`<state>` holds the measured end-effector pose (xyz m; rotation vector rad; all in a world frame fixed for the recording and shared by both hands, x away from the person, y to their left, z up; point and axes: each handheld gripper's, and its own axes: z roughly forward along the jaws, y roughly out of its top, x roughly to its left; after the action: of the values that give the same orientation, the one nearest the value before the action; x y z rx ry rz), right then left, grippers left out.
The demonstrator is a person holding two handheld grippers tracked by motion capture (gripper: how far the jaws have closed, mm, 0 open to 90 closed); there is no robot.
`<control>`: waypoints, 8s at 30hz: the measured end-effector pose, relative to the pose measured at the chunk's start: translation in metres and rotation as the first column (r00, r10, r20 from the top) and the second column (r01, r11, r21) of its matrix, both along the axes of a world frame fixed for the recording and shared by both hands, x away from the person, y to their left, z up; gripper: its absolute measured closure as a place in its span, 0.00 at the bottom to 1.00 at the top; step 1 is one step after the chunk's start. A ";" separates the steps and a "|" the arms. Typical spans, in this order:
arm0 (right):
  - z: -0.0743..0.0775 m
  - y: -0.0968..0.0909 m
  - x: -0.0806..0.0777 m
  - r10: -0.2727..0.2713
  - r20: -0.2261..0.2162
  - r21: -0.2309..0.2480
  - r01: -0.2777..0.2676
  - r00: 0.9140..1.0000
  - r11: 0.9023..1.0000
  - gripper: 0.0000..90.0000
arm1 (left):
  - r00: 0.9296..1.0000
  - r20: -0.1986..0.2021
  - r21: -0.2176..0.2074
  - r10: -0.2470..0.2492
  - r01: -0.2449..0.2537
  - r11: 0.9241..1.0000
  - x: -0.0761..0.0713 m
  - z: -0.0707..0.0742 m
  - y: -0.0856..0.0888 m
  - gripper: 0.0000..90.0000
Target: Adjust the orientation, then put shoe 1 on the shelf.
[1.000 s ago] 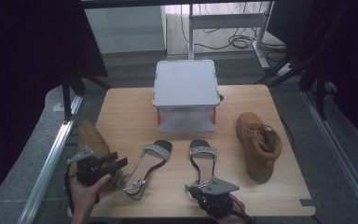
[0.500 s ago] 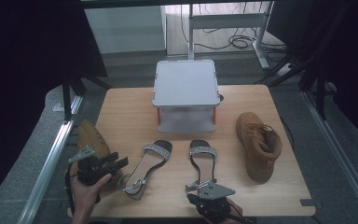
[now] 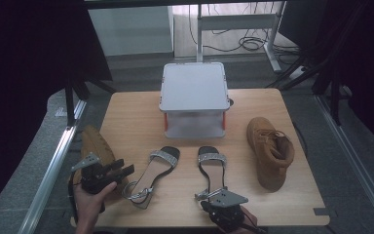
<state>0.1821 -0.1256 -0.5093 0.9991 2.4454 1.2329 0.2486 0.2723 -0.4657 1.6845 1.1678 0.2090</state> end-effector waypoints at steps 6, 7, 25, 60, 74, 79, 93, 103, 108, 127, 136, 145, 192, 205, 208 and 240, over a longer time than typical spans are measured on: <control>0.000 -0.009 -0.001 -0.020 -0.004 0.009 0.020 1.000 1.000 1.00 | 1.000 -0.008 0.003 -0.005 0.005 1.000 0.001 -0.001 -0.001 0.42; 0.000 -0.013 -0.001 -0.027 -0.006 0.013 0.027 1.000 1.000 1.00 | 1.000 -0.005 0.004 -0.005 0.005 1.000 0.000 0.000 0.000 0.42; -0.002 -0.055 0.006 -0.137 -0.002 0.038 0.137 0.991 0.990 1.00 | 1.000 -0.006 0.003 -0.006 0.006 1.000 0.000 0.000 0.001 0.42; 0.031 -0.104 0.004 -0.229 0.095 0.171 0.211 0.969 0.962 0.91 | 0.999 -0.016 0.140 -0.029 0.031 0.990 0.000 0.000 -0.027 0.41; 0.048 -0.082 0.025 -0.201 0.115 0.162 0.181 0.973 0.970 0.61 | 0.994 -0.090 0.321 -0.055 0.082 0.944 0.017 0.017 -0.071 0.39; 0.050 -0.076 0.032 -0.183 0.110 0.145 0.166 0.977 0.975 0.58 | 0.988 -0.146 0.351 -0.053 0.102 0.931 0.022 0.016 -0.076 0.39; 0.045 -0.084 0.035 -0.181 0.095 0.133 0.168 0.979 0.977 0.56 | 0.966 -0.258 0.477 0.030 0.101 0.873 0.034 -0.012 -0.086 0.31; 0.043 -0.080 0.037 -0.178 0.088 0.125 0.166 0.980 0.978 0.55 | 0.949 -0.312 0.517 0.037 0.136 0.845 0.038 -0.024 -0.093 0.29; 0.041 -0.079 0.039 -0.179 0.086 0.119 0.168 0.980 0.978 0.55 | 0.943 -0.332 0.540 0.036 0.159 0.827 0.040 -0.029 -0.100 0.30; 0.049 -0.057 0.055 -0.154 0.105 0.027 0.152 0.983 0.988 0.53 | 0.922 -0.374 0.588 0.097 0.155 0.794 0.048 -0.041 -0.113 0.40; 0.035 -0.024 0.101 -0.134 -0.056 -0.299 0.112 0.989 0.948 0.38 | 0.926 -0.359 0.589 0.118 0.127 0.798 0.046 -0.042 -0.113 0.42; 0.014 -0.017 0.117 -0.163 -0.175 -0.422 0.075 0.971 0.903 0.30 | 0.925 -0.356 0.585 0.129 0.114 0.803 0.045 -0.042 -0.113 0.42; 0.015 -0.038 0.132 -0.220 -0.276 -0.297 0.134 0.936 0.945 0.47 | 0.947 -0.314 0.456 0.069 0.087 0.886 0.047 -0.028 -0.106 0.46; 0.022 -0.044 0.136 -0.235 -0.274 -0.232 0.173 0.933 0.957 0.47 | 0.955 -0.293 0.415 0.053 0.076 0.907 0.052 -0.017 -0.107 0.46; 0.024 -0.045 0.137 -0.239 -0.278 -0.219 0.181 0.930 0.959 0.47 | 0.957 -0.287 0.391 0.044 0.075 0.918 0.055 -0.012 -0.106 0.46; 0.038 -0.022 0.177 -0.357 -0.266 -0.131 0.334 0.895 0.934 0.47 | 0.956 -0.285 0.307 0.075 0.017 0.951 0.114 0.003 -0.125 0.46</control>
<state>0.3591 -0.1479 -0.4714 1.6021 2.3463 0.9141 0.3627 0.1471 -0.4629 2.0236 1.4394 0.1683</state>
